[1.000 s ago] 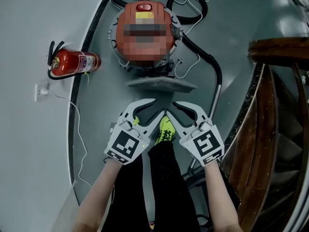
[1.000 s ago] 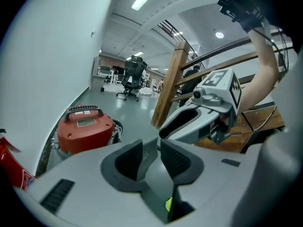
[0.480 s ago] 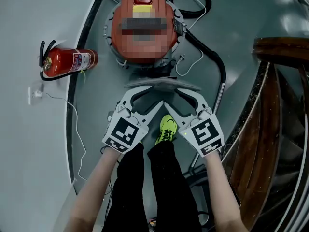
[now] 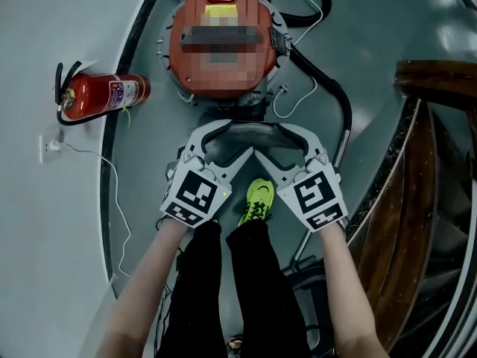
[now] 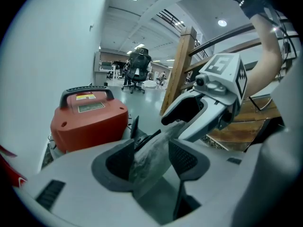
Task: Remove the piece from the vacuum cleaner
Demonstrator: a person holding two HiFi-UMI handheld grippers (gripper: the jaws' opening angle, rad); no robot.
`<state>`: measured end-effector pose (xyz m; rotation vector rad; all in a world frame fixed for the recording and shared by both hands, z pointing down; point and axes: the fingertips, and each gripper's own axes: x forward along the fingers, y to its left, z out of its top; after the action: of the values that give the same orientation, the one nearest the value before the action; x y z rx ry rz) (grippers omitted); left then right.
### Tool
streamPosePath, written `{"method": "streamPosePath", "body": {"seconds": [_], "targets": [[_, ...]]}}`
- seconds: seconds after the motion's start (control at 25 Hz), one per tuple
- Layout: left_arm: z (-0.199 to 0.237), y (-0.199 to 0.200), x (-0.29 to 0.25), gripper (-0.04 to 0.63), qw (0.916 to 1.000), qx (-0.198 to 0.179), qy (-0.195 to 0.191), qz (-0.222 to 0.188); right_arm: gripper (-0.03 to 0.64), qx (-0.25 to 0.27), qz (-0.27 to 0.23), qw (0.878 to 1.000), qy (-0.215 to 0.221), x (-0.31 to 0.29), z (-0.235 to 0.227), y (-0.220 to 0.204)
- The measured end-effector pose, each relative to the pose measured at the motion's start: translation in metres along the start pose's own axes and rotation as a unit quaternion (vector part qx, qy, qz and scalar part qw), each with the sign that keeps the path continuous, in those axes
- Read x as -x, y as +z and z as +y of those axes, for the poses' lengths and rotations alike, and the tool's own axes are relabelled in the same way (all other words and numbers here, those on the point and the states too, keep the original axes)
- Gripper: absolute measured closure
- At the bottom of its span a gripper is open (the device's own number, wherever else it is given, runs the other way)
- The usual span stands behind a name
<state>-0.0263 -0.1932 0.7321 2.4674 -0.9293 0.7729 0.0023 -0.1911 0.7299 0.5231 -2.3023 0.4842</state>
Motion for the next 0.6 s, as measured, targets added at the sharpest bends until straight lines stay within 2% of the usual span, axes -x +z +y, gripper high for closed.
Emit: {"method": "streamPosePath", "body": {"seconds": [0.32,0.6], "targets": [[0.008,-0.001,-0.008,0.33,0.9996,-0.016,0.02,0.007,0.352,0.013,0.017,1.0,0.0,-0.007,-0.005,-0.009],[0.019,-0.004,-0.01,0.33,0.9991,-0.025,0.028,0.018,0.342,0.029,0.027,0.999,-0.004,-0.012,-0.011,-0.01]]}}
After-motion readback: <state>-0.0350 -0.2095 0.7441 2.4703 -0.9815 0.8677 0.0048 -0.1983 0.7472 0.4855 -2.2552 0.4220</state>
